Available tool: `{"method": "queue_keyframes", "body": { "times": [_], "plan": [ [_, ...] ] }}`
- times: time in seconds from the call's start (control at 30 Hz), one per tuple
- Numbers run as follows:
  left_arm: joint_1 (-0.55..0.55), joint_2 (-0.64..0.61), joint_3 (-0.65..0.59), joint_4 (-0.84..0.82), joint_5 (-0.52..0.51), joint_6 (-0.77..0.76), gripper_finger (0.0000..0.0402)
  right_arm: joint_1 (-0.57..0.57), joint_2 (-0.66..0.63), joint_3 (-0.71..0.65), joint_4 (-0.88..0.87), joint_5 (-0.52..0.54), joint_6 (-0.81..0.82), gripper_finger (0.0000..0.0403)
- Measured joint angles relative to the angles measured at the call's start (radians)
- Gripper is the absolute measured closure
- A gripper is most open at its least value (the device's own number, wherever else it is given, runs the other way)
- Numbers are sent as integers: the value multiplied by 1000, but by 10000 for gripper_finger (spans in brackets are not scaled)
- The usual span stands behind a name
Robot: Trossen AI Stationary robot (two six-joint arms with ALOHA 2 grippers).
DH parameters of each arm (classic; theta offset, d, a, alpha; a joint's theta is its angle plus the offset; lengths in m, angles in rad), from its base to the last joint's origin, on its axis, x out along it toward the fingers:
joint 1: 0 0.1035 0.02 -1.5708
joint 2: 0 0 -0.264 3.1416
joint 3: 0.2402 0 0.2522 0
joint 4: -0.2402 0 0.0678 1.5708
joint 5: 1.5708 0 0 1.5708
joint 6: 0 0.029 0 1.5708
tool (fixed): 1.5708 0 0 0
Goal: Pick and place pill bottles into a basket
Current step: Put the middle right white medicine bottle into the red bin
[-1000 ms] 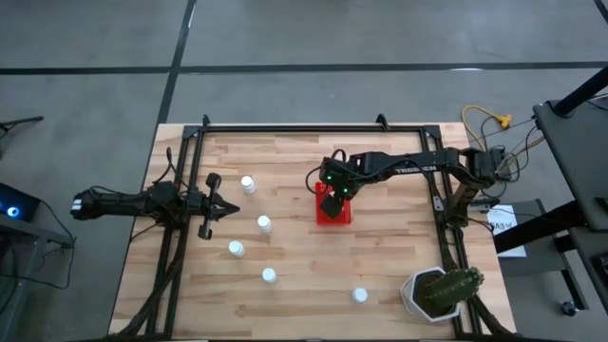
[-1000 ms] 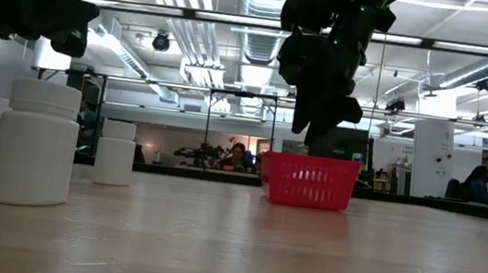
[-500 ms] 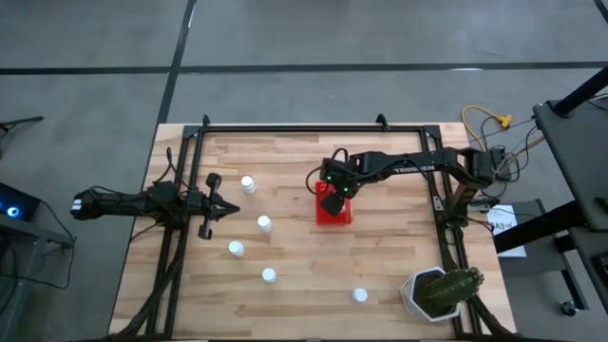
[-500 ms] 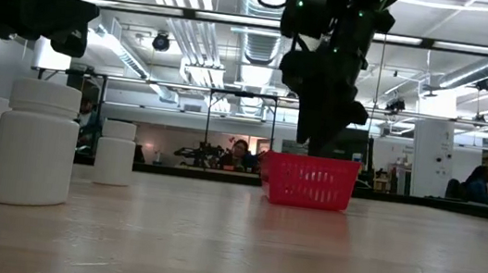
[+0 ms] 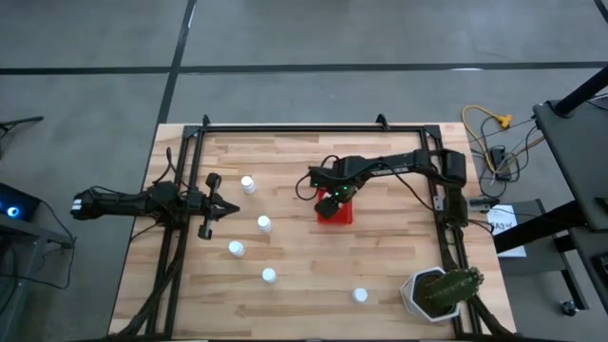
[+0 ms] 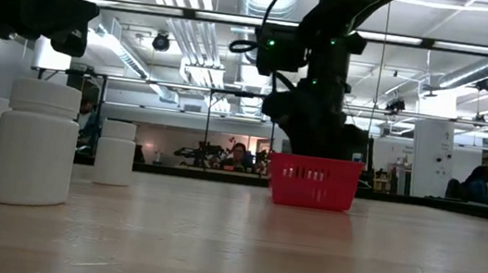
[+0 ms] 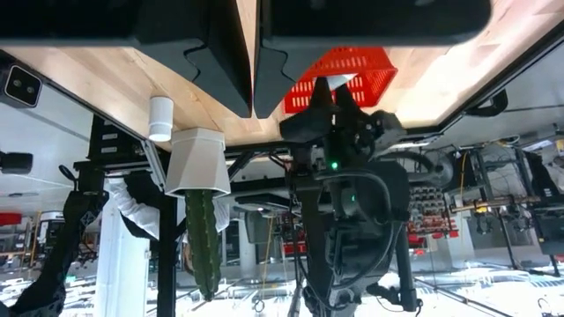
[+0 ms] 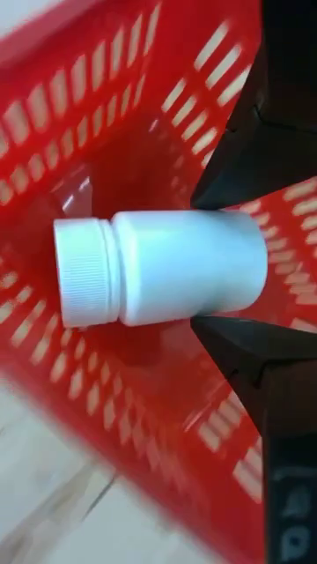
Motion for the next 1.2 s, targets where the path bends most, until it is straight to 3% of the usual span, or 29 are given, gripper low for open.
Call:
{"method": "queue_keyframes", "body": {
  "times": [0.43,0.57,0.8,1.07,1.2],
  "plan": [
    [0,0,0,0,0,0,401,23,153,125,-13,-26,-71,218],
    [0,0,0,0,0,0,401,24,146,124,-15,-23,-83,249],
    [0,0,0,0,0,0,401,28,46,119,-28,38,-88,255],
    [0,0,0,0,0,0,401,59,-119,120,-12,243,-175,255],
    [0,0,0,0,0,0,401,100,-187,90,155,373,-328,256]
  ]
}}
